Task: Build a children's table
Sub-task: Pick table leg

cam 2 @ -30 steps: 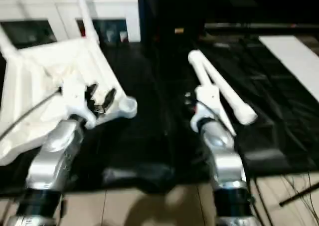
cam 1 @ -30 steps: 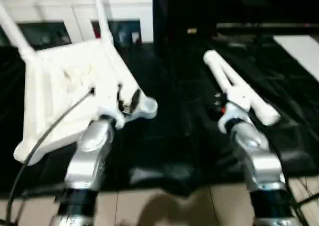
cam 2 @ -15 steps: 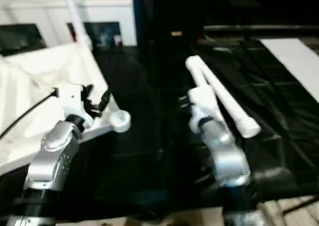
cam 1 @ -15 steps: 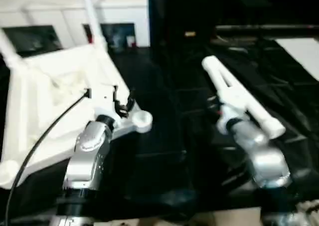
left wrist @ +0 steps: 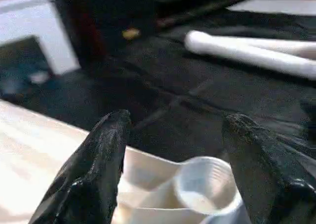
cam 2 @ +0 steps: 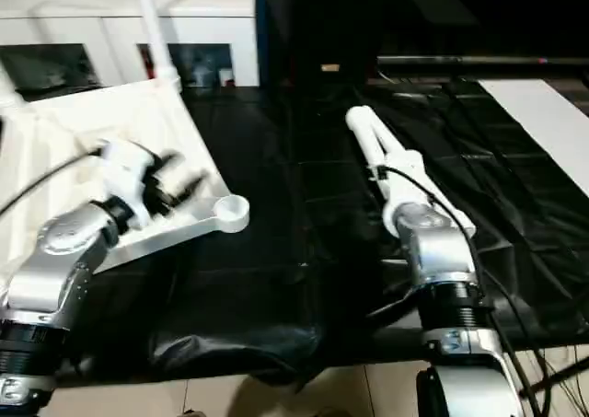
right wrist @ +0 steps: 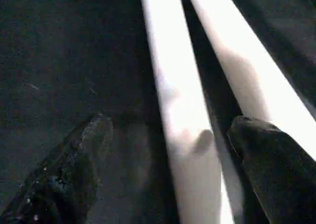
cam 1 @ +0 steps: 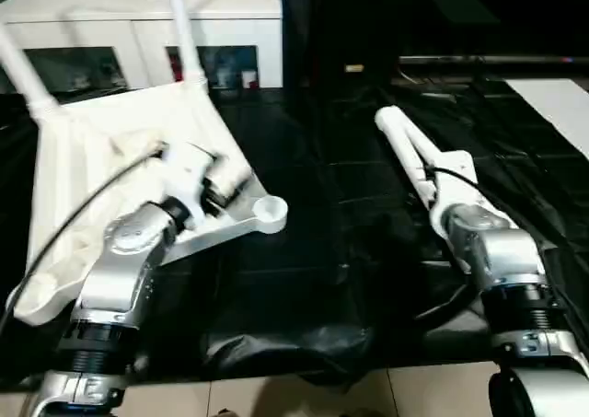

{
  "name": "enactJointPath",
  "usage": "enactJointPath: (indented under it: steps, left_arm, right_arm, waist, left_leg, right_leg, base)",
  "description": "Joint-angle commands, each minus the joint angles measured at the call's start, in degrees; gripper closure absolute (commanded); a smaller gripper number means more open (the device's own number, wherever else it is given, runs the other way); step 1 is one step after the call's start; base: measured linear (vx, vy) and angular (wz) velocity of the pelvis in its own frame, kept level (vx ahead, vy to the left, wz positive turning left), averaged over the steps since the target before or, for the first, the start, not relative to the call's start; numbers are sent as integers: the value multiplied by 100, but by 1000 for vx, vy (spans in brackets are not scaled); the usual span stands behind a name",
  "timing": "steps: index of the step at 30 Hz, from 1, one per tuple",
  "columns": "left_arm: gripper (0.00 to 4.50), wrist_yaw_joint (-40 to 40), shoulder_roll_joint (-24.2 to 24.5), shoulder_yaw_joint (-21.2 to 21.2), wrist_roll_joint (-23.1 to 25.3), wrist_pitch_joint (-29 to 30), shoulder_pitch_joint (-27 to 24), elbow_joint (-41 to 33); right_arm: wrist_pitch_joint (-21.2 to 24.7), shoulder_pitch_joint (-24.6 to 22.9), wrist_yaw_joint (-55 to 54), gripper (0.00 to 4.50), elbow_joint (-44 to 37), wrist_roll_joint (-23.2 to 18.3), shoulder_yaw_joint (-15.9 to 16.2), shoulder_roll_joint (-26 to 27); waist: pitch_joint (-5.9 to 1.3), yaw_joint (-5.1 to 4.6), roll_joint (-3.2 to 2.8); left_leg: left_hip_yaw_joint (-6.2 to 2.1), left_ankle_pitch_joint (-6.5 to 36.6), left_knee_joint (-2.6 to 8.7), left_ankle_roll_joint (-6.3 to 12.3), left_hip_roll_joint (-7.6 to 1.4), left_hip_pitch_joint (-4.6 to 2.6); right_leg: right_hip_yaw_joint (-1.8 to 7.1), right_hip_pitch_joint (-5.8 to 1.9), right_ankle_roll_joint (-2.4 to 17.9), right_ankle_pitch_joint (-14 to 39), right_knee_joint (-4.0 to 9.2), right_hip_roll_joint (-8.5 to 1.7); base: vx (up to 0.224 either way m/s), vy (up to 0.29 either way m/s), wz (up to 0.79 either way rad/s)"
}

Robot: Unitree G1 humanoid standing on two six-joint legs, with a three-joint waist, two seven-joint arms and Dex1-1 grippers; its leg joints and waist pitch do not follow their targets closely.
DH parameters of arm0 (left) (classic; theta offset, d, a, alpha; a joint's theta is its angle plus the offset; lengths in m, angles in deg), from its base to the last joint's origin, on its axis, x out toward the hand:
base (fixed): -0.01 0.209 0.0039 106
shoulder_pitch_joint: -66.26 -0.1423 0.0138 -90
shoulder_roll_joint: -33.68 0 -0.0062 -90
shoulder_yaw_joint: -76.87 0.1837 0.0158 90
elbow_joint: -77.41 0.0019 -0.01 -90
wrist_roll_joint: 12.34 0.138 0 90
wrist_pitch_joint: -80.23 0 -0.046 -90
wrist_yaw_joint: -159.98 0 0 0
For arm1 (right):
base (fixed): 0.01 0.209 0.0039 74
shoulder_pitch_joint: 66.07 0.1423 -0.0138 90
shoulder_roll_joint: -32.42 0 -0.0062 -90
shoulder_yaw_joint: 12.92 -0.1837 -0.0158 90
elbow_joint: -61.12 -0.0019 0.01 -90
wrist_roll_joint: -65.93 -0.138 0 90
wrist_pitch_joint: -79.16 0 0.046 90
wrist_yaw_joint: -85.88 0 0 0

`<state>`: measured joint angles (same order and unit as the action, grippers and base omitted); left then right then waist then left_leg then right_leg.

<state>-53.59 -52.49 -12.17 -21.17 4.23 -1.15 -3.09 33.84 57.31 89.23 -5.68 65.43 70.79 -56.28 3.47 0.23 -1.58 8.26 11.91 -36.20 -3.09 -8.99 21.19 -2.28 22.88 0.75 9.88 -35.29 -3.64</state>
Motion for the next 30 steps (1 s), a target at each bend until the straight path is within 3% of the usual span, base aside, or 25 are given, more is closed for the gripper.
enactJointPath:
  steps: [1,4,6,7,8,9,10,14,16,18,19,22,25,26,27,29,30]
  left_arm:
    - [118,-144,78,66,-60,110,22,-198]
    - [118,-353,110,165,-164,293,-73,-363]
    - [118,-426,134,207,-178,324,-97,-406]
    - [118,-513,155,237,-209,361,-110,-439]
    - [118,-623,180,274,-256,412,-117,-480]
    - [118,-639,187,279,-262,422,-115,-483]
    - [118,-662,202,288,-269,440,-108,-486]
    - [118,-706,222,297,-236,446,-48,-399]
    - [118,-716,187,321,-220,446,19,-349]
    - [118,-712,161,346,-218,426,72,-317]
    - [118,-684,136,344,-207,399,101,-286]
    - [118,-663,119,337,-228,401,97,-288]
    - [118,-594,116,350,-195,456,56,-324]
    - [118,-539,115,366,-153,490,51,-308]
    - [118,-317,68,461,66,586,161,-56]
    - [118,-141,-20,552,236,679,337,255]
    - [118,-77,-181,600,244,857,646,664]
  right_arm:
    - [117,42,-110,33,77,-73,-94,-44]
    - [375,-16,-45,33,57,-201,-189,16]
    - [488,-23,15,33,42,-276,-228,53]
    - [619,-31,99,33,-18,-332,-232,97]
    - [950,-39,268,33,-300,-544,-277,255]
    - [1017,-36,287,33,-357,-579,-288,284]
    - [1147,-26,327,33,-484,-683,-340,358]
    - [1634,38,265,33,-1134,-1156,-603,802]
    - [1916,77,240,33,-1607,-1452,-633,1148]
    - [1932,112,305,33,-1835,-1613,-588,1324]
    - [1727,121,489,33,-1958,-1772,-526,1403]
    - [1412,143,671,33,-2033,-1941,-621,1500]
    - [1043,115,640,33,-1866,-1591,-496,1253]
    - [966,106,581,33,-1794,-1449,-468,1152]
    - [868,115,387,33,-1596,-1192,-465,974]
    - [853,131,256,33,-1474,-1064,-490,871]
    - [857,139,199,33,-1428,-1018,-469,798]
  waist:
    - [-424,38,2]
    - [-466,63,-3]
    - [-461,86,-23]
    - [-456,87,-11]
    - [-447,95,-70]
    - [-439,93,-54]
    - [-425,81,-44]
    - [-378,58,-137]
    - [-375,48,-131]
    - [-377,48,-151]
    - [-383,46,-156]
    - [-389,59,-111]
    - [-393,91,-107]
    - [-391,109,11]
    - [-386,131,53]
    - [-387,195,-10]
    - [-381,208,53]
  left_leg:
    - [-53,1025,501,-101,-248,-2]
    - [-11,356,452,105,-240,26]
    - [8,245,449,207,-244,13]
    - [17,266,454,229,-249,10]
    - [13,314,460,217,-258,2]
    - [16,350,472,213,-269,0]
    - [10,478,488,158,-280,-10]
    - [1,1093,541,-119,-293,-86]
    - [-11,1228,563,-199,-295,-88]
    - [-15,1218,570,-258,-298,-93]
    - [-14,1238,570,-278,-299,-98]
    - [-11,1129,570,-292,-305,-73]
    - [12,905,558,-314,-295,-76]
    - [27,841,558,-290,-290,-58]
    - [28,781,562,-275,-290,-43]
    - [57,760,541,-305,-269,-107]
    - [49,761,560,-281,-266,-61]
  right_leg:
    - [232,-282,1122,1304,405,-396]
    - [226,-330,1354,340,330,-373]
    - [219,-328,1454,182,321,-361]
    - [218,-339,1483,213,326,-360]
    - [217,-338,1500,298,325,-362]
    - [214,-334,1481,348,341,-356]
    - [211,-332,1459,487,350,-344]
    - [228,-268,1271,1275,416,-337]
    - [230,-264,1172,1439,424,-332]
    - [239,-246,1123,1417,429,-339]
    - [240,-240,1105,1372,425,-339]
    - [250,-255,1100,1279,404,-361]
    - [248,-249,1088,1143,403,-347]
    - [253,-270,1080,1166,404,-347]
    - [255,-280,1061,1212,399,-353]
    - [265,-216,947,1412,433,-346]
    - [264,-259,889,1513,435,-359]
  base:
    - [0,0,0]
    - [0,0,0]
    - [0,0,0]
    - [0,0,0]
    - [0,0,0]
    - [0,0,0]
    - [0,0,0]
    - [0,0,0]
    - [0,0,0]
    - [0,0,0]
    - [0,0,0]
    - [0,0,0]
    - [0,0,0]
    - [0,0,0]
    - [0,0,0]
    - [0,0,0]
    - [0,0,0]
